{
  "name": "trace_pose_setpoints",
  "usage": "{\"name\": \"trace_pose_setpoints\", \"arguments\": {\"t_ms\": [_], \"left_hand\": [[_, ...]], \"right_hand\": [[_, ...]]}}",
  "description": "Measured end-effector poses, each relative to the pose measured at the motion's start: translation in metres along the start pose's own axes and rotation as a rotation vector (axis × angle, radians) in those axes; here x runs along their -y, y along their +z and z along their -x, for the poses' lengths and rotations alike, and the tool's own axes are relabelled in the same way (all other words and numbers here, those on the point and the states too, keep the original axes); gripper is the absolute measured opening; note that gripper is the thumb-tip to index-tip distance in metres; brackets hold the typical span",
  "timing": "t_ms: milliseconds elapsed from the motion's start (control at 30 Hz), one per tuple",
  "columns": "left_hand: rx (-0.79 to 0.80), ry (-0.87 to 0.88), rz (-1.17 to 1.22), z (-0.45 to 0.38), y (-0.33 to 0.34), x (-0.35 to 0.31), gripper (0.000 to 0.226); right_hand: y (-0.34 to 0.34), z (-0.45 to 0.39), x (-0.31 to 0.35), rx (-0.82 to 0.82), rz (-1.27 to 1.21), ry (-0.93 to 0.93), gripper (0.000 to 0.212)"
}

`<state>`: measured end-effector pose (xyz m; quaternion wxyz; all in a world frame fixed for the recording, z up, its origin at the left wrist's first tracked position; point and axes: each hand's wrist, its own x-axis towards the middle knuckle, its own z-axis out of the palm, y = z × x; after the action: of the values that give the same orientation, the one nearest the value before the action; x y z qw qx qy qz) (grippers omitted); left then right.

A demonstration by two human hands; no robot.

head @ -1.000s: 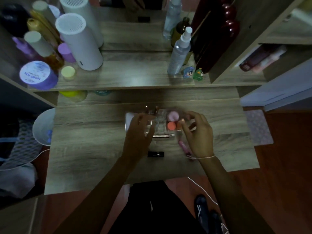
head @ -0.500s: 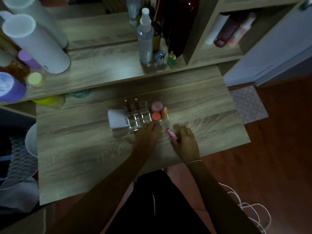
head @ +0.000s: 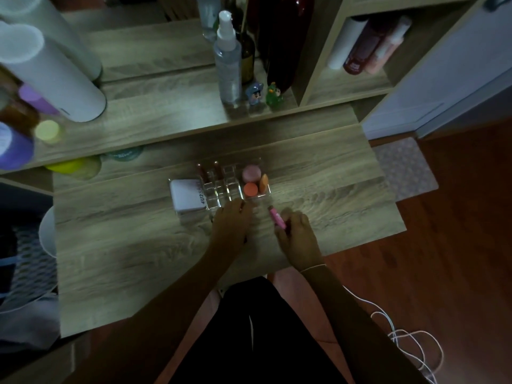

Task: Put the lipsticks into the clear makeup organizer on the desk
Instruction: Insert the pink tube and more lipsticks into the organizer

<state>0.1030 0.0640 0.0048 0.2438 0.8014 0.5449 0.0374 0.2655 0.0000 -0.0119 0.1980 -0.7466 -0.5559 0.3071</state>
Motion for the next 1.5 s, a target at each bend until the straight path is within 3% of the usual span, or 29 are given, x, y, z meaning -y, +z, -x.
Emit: {"name": "trace_pose_setpoints", "arguments": {"t_ms": [133,367,600,733,867,1033,1500], "left_hand": [[-0.144,0.03,0.15,0.012,-0.007,0.007,0.033],[-0.422,-0.027,0.295,0.019,-0.037,0.015,0.026],[-0.619,-0.198,0.508,0.02,-0.061,0.028,0.023],[-0.68,-0.216,0.546,0.015,-0.067,0.033,0.021],[-0.677,-0.257,0.61,0.011,-0.067,0.033,0.024],[-0.657,-0.245,0.656,0.006,-0.065,0.034,0.045],[-0.602,-0.223,0.622,0.003,-0.042,0.051,0.027]], "right_hand": [[-0.006,-0.003,0.012,0.06,-0.119,-0.024,0.012],[-0.025,-0.016,0.055,-0.038,-0.273,-0.162,0.017],[-0.036,-0.052,0.099,-0.118,-0.291,-0.178,0.018],[-0.036,-0.074,0.112,-0.074,-0.198,-0.227,0.017],[-0.032,-0.087,0.116,-0.051,-0.079,-0.303,0.015],[-0.022,-0.099,0.119,0.0,0.028,-0.331,0.011],[-0.007,-0.11,0.126,0.108,0.173,-0.235,0.019]]}}
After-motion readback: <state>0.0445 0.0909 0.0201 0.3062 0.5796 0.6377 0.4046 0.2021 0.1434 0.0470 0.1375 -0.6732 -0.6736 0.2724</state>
